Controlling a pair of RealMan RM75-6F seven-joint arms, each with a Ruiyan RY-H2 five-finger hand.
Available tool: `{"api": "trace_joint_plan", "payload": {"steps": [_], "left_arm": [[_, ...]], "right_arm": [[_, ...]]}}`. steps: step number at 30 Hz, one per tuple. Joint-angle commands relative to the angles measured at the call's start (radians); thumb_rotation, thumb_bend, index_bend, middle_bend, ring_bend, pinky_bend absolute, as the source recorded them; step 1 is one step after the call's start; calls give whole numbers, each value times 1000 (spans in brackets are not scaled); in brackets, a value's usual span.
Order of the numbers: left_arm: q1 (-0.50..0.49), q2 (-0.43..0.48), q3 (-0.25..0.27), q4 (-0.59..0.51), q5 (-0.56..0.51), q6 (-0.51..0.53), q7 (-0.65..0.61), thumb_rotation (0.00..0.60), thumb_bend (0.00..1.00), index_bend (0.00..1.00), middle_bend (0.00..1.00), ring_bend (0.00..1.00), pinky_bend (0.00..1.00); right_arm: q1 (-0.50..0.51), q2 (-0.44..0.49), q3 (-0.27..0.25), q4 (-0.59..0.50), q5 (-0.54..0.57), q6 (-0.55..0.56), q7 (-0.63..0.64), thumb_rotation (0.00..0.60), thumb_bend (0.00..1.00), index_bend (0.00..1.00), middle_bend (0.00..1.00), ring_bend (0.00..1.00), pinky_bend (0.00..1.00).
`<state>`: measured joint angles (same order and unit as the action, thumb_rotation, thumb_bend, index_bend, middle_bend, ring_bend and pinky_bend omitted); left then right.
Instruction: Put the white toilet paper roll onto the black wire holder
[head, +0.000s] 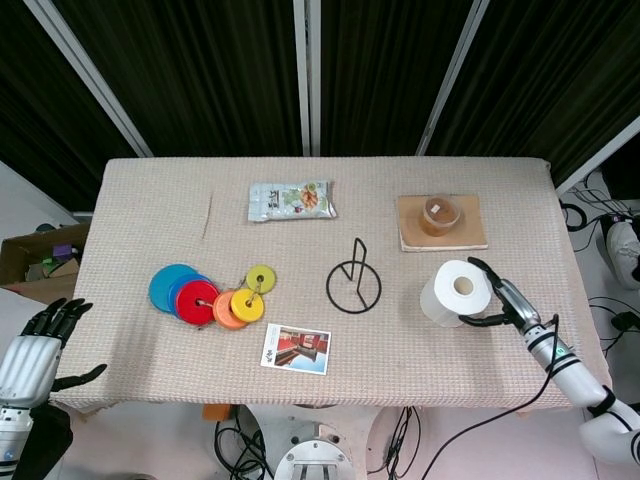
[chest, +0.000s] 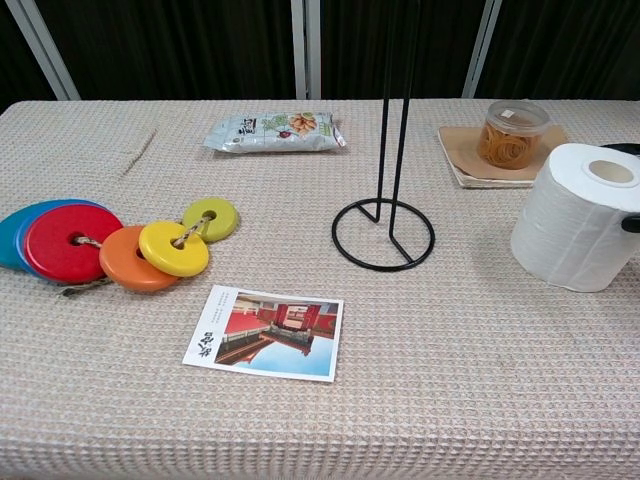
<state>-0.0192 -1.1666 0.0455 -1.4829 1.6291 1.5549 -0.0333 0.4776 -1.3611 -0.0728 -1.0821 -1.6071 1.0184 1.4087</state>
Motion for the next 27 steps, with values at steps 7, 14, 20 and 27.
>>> {"api": "trace_joint_plan", "payload": {"steps": [7, 14, 20, 27], "left_arm": [[-1, 2, 1, -1, 2, 1, -1, 470, 87, 161, 146, 102, 209], [0, 2, 1, 1, -2, -1, -5, 470, 88, 151, 145, 102, 209], [-3, 1, 1, 6, -2, -4, -9, 471, 88, 149, 145, 103, 209], [-3, -2, 2, 7, -2, -6, -13, 469, 88, 149, 145, 103, 209]], "right_arm": [[-7, 12, 42, -58, 85, -25, -124, 600, 117, 285, 342, 270, 324], [-23, 36, 68, -104, 93, 24, -134, 600, 174, 465, 471, 304, 372], [-50, 118, 141, -240, 65, 209, -134, 600, 176, 465, 471, 304, 372], [-43, 297, 278, -564, 63, 359, -207, 600, 176, 466, 470, 304, 373]]}}
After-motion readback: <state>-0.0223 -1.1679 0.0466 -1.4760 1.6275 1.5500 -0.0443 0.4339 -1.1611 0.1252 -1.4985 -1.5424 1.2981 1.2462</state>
